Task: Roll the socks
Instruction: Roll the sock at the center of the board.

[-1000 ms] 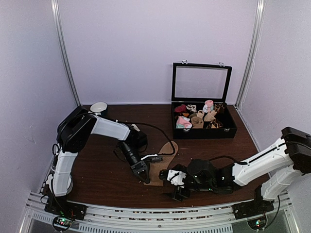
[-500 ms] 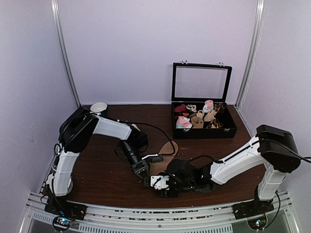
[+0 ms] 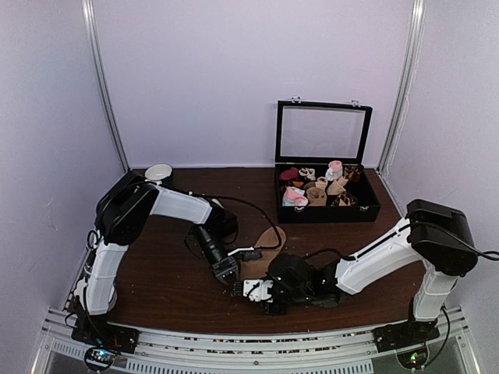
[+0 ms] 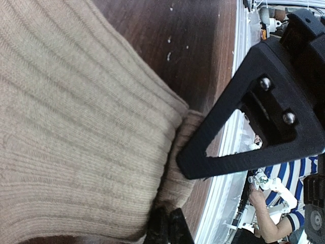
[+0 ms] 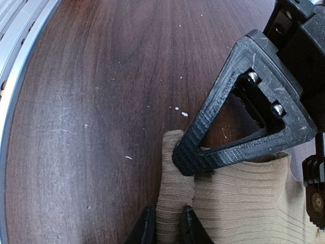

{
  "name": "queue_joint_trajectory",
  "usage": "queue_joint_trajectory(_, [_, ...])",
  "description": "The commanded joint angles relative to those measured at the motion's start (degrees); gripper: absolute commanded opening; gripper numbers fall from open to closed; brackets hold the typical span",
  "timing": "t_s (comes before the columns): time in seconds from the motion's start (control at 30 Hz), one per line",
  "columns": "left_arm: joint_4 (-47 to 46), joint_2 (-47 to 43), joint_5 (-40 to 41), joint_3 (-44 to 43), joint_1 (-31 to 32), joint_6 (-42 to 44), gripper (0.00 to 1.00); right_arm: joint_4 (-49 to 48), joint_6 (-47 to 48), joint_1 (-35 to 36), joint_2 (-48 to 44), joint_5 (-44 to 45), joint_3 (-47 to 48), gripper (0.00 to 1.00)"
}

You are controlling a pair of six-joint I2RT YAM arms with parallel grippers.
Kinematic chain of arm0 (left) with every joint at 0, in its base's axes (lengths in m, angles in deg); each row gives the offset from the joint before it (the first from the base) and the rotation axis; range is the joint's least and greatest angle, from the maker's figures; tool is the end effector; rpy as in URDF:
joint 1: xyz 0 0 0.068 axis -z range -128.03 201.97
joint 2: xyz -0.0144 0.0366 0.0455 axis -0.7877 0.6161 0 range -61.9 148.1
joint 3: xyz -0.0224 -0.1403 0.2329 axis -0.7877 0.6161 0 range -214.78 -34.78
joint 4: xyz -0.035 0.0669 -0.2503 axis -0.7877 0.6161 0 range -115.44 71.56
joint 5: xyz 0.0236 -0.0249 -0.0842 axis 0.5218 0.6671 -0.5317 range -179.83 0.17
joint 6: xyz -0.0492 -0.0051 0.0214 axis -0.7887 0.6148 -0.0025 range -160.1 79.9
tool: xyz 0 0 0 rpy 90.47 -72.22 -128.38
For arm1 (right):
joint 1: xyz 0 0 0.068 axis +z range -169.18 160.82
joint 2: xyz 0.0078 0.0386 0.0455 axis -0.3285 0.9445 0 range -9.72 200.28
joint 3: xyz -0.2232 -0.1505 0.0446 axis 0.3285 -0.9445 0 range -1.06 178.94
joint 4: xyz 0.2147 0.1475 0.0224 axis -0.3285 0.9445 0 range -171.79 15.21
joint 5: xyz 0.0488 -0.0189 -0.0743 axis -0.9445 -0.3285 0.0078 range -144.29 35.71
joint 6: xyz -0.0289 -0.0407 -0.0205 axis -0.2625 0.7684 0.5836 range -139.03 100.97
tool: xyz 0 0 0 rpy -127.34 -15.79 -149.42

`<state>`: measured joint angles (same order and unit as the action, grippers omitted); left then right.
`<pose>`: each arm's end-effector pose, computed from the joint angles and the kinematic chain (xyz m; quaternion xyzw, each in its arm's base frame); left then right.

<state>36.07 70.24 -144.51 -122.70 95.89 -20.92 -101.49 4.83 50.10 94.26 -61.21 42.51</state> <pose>0.2600 -0.2908 0.0904 -0.4069 -0.7827 0.4184 0.2163 0.1163 0.3194 0.1149 -0.6761 0.6055 0.2113 0.3628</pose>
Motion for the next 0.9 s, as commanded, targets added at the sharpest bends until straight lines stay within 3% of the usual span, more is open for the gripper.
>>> queue_joint_trajectory(0.0, [-1.9,1.8,5.7,-0.8,-0.8,1.3,0.02,3.2,-1.1,-1.2,1.8,-1.5,-0.2,0.16])
queue_joint_trajectory(0.2, [-2.1,-5.1,7.3,2.3,-1.3,7.2,0.36,9.1,-5.7,-4.0,3.1,-8.3,2.7,0.05])
queue_joint_trajectory(0.37, [-10.3,-15.8,9.3,10.9,-3.5,8.5,0.57,11.4,-10.8,-6.0,3.6,-15.8,3.1,0.03])
queue_joint_trajectory(0.6, [-20.1,-24.7,11.4,19.1,-3.7,10.4,0.55,17.4,-22.3,-10.3,4.2,-26.2,7.8,0.01])
queue_joint_trajectory(0.87, [-31.1,-28.7,12.3,24.8,-2.2,11.5,0.49,15.3,-36.0,-14.7,8.1,-36.0,8.3,0.01])
